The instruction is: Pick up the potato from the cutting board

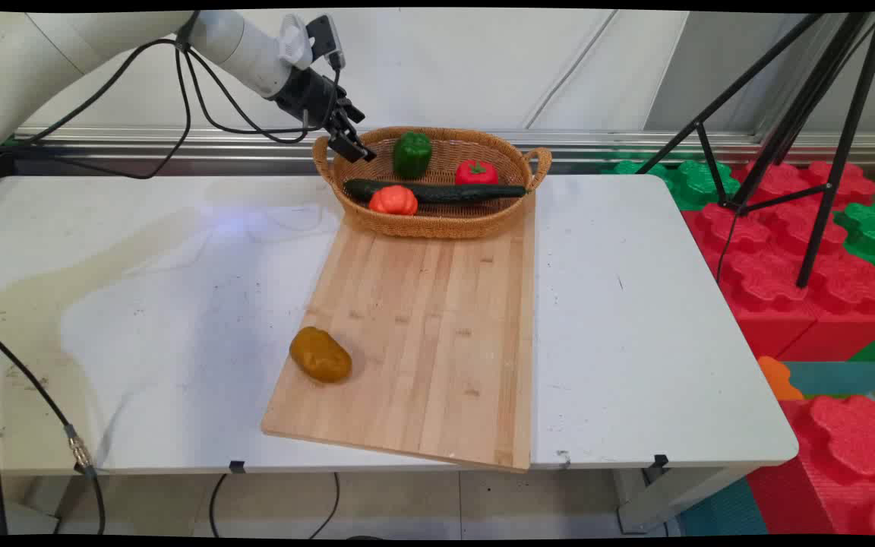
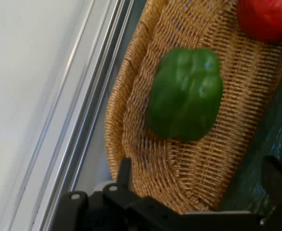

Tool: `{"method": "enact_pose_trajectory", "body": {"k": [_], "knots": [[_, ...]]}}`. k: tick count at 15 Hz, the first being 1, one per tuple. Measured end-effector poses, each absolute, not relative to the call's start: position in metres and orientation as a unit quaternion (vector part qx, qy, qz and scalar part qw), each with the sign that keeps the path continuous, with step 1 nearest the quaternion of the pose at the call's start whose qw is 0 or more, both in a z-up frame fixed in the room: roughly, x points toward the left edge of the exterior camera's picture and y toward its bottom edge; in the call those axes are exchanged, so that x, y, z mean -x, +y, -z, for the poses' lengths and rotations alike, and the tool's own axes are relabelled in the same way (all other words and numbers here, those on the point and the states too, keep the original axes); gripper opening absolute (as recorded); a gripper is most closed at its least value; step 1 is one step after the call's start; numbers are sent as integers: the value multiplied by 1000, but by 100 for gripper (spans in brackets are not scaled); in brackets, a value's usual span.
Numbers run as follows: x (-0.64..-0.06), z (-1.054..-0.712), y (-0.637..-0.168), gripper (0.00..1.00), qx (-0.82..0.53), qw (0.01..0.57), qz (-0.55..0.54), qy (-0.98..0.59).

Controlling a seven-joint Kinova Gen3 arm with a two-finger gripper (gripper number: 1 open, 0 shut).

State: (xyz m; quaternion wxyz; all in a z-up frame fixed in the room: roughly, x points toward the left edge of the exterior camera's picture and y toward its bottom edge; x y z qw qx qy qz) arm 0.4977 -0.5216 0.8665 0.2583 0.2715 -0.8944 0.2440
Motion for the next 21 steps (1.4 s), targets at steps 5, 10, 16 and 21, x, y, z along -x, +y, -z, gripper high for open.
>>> {"method": "enact_pose_trajectory", "body": {"k": [5, 10, 16, 21], "knots": [[-501, -884, -508, 100, -261, 273, -248, -892], [-511, -915, -476, 100, -252, 294, -245, -889], [-516, -948, -430, 100, -239, 314, -223, -891], [-517, -959, -389, 100, -216, 313, -196, -904]]}}
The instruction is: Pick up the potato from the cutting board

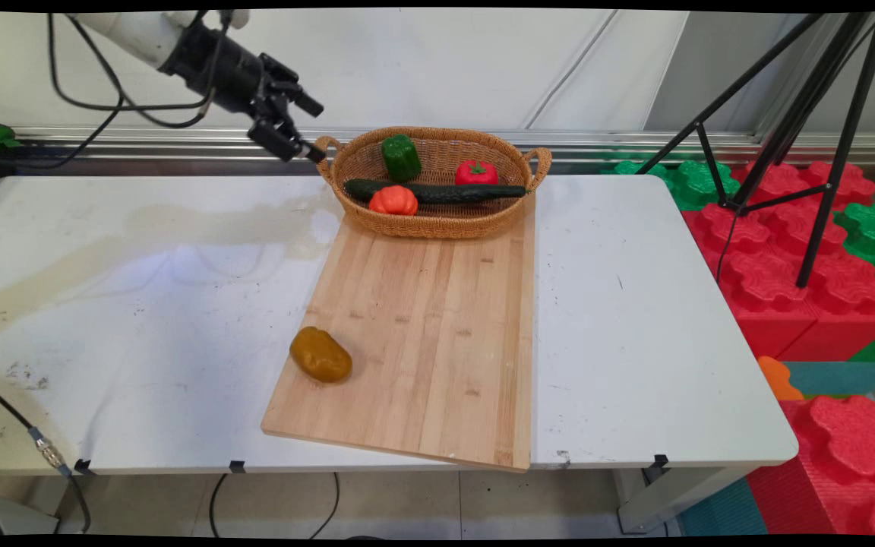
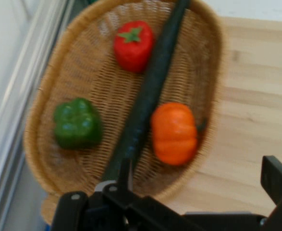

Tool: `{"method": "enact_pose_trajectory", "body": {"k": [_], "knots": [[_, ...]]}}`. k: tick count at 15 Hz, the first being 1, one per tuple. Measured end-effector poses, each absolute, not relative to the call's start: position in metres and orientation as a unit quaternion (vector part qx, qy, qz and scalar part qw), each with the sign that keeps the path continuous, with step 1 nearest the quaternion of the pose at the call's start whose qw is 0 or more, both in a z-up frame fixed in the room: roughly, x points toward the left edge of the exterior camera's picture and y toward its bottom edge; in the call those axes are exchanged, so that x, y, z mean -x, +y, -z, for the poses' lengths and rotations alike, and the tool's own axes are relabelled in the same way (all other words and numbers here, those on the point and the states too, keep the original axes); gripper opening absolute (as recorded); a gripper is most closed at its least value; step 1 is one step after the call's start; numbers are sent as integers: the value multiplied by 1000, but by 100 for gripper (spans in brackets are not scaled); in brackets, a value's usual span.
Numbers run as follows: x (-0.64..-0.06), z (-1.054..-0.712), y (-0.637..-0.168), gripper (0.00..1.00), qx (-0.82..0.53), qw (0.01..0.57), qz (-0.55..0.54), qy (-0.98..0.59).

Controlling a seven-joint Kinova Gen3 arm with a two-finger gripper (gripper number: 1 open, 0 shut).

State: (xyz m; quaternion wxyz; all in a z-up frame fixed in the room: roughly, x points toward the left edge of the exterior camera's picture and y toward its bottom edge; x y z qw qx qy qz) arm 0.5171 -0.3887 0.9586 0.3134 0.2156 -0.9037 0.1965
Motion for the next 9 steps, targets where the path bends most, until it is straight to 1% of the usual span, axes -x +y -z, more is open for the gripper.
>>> {"method": "enact_pose_trajectory", "body": {"k": [4, 9], "knots": [[-512, -955, -353, 100, -189, 304, -170, -918], [-503, -941, -315, 100, -155, 289, -140, -934]]}}
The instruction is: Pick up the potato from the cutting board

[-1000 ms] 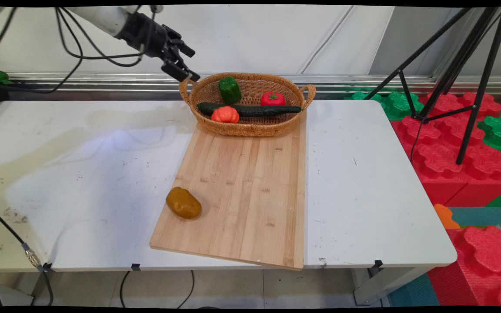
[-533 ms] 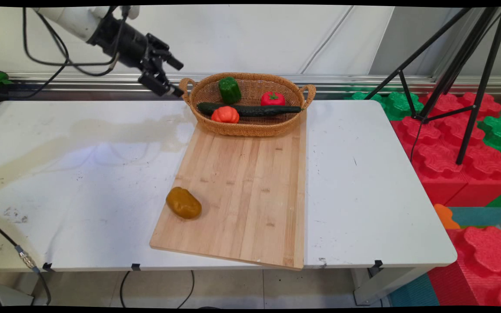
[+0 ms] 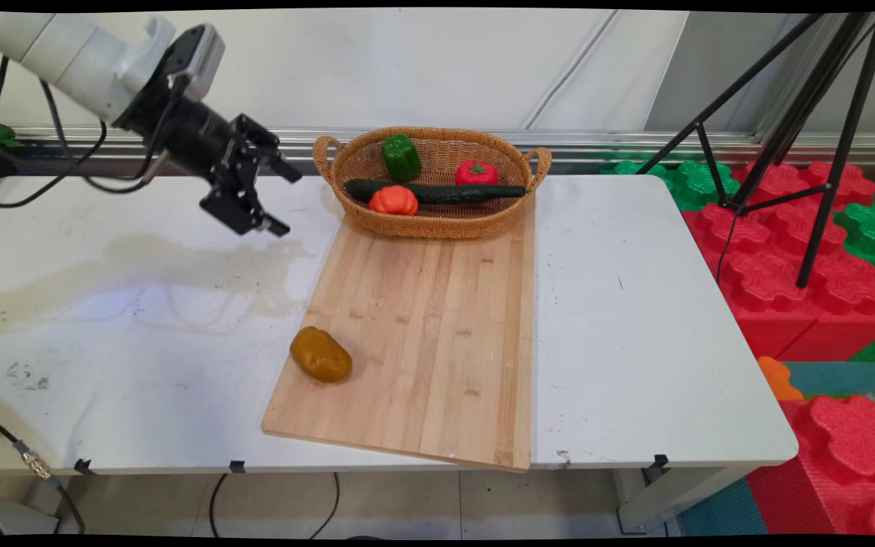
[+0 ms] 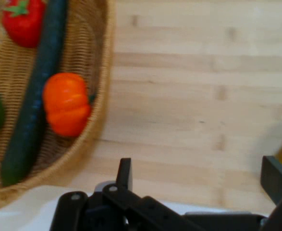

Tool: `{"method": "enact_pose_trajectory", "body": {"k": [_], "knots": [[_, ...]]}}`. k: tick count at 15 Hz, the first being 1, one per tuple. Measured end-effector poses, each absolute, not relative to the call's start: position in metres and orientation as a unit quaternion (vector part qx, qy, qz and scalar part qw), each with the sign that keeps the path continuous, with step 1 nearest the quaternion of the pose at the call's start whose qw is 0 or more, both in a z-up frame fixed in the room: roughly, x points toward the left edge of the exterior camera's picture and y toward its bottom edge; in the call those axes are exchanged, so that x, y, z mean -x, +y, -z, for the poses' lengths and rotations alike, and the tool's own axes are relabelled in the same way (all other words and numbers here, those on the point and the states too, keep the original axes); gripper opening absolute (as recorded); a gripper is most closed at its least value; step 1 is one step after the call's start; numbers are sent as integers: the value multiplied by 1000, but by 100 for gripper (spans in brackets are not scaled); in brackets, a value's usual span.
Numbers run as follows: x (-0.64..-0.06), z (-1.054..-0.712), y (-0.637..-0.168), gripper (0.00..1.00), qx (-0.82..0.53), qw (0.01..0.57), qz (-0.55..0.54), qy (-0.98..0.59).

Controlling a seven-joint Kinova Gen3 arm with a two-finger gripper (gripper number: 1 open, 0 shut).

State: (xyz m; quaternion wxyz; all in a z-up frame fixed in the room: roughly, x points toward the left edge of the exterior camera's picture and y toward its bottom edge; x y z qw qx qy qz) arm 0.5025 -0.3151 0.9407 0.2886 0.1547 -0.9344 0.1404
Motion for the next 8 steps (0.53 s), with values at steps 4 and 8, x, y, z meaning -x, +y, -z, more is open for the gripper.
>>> {"method": "enact_pose_trajectory", "body": {"k": [4, 8], "knots": [[-491, -922, -293, 100, -134, 277, -119, -944], [-475, -899, -279, 100, -111, 264, -103, -952]]}}
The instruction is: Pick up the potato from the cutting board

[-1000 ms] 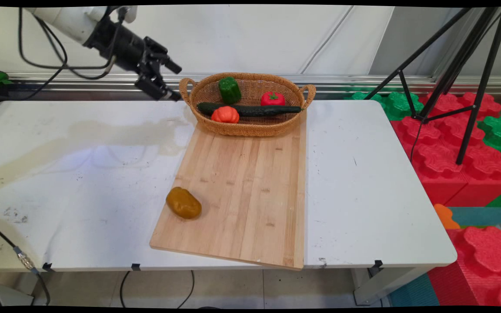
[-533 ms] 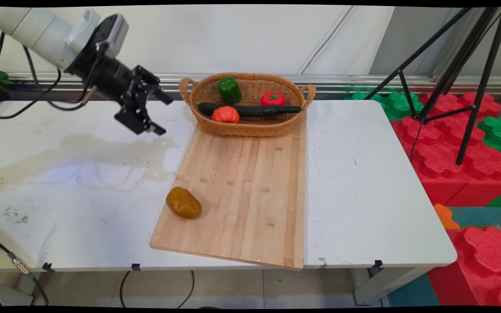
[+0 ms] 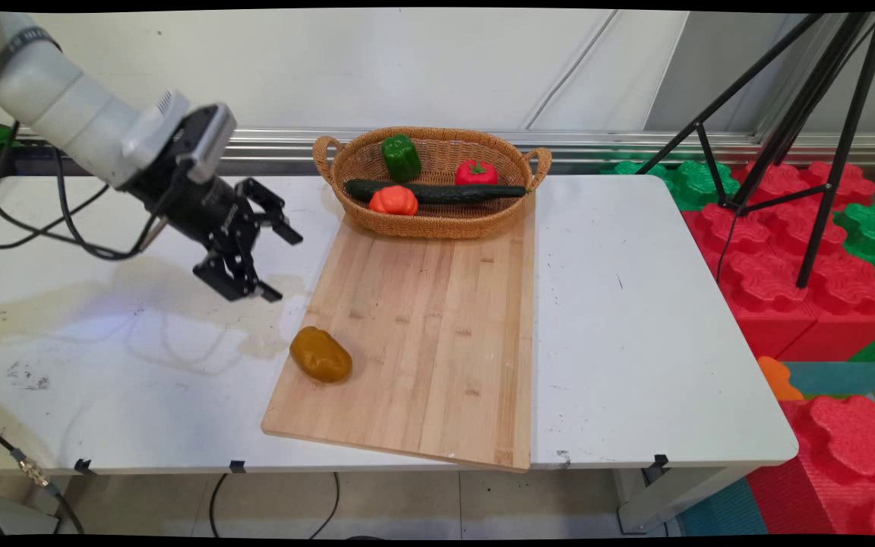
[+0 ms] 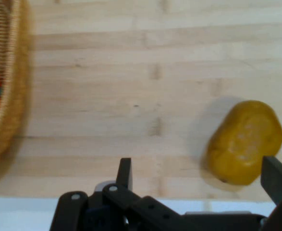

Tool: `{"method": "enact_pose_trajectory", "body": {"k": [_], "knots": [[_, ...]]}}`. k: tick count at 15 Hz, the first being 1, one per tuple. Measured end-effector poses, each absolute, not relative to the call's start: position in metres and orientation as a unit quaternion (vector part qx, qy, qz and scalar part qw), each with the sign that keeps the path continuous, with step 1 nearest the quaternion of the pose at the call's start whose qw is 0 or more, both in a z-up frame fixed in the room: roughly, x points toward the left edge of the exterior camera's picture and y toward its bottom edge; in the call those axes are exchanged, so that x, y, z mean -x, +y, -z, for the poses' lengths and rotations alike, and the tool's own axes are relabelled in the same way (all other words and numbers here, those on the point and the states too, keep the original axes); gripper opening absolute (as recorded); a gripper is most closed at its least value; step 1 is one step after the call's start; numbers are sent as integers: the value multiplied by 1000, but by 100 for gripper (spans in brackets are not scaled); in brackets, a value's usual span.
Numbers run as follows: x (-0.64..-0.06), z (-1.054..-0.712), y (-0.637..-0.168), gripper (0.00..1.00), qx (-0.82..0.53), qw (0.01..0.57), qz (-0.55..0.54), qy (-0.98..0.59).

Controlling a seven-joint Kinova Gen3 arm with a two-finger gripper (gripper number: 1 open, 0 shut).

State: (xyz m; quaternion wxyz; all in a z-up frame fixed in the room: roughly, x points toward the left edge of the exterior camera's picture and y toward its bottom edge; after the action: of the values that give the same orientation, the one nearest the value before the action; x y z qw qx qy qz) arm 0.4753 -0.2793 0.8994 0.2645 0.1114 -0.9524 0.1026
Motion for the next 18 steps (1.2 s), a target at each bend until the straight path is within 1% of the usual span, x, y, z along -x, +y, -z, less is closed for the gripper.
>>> {"method": "enact_pose_trajectory", "body": {"k": [11, 18], "knots": [[-425, -828, -266, 100, -43, 224, -67, -971], [-408, -803, -270, 100, -20, 211, -64, -975]]}}
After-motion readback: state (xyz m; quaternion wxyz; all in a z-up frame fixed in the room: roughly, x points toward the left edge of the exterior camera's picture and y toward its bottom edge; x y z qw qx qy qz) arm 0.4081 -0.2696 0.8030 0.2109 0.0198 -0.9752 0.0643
